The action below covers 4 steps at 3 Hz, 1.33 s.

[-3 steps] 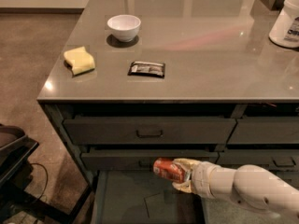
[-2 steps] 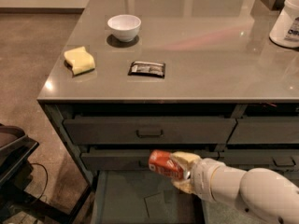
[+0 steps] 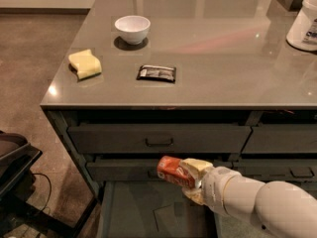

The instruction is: Pick coke can from bottom drawer and place on counter

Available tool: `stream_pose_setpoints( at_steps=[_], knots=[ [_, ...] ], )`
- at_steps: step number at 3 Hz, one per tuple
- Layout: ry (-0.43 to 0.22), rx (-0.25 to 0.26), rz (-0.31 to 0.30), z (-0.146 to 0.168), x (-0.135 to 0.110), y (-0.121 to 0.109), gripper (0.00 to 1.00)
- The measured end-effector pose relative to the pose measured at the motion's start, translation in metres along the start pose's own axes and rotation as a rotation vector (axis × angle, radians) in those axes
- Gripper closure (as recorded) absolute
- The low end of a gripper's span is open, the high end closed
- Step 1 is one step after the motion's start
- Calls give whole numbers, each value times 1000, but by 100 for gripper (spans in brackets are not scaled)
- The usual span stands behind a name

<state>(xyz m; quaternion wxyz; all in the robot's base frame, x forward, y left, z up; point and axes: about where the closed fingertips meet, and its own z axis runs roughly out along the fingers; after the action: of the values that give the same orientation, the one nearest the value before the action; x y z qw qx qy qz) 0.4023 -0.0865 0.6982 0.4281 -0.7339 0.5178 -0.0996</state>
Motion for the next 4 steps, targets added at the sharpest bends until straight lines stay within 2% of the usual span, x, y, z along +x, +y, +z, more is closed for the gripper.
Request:
stream_pose_setpoints(
  at_steps=[1,2,3,4],
  knots=[
    [-6,-1,-21,-4,-2,-8,100],
    [-30,42,-141,-30,-11,-50,100],
    [-58,89,-317,-77,-26,-118,100],
    [-91,99,-354,-95,-37,-143,100]
  ],
)
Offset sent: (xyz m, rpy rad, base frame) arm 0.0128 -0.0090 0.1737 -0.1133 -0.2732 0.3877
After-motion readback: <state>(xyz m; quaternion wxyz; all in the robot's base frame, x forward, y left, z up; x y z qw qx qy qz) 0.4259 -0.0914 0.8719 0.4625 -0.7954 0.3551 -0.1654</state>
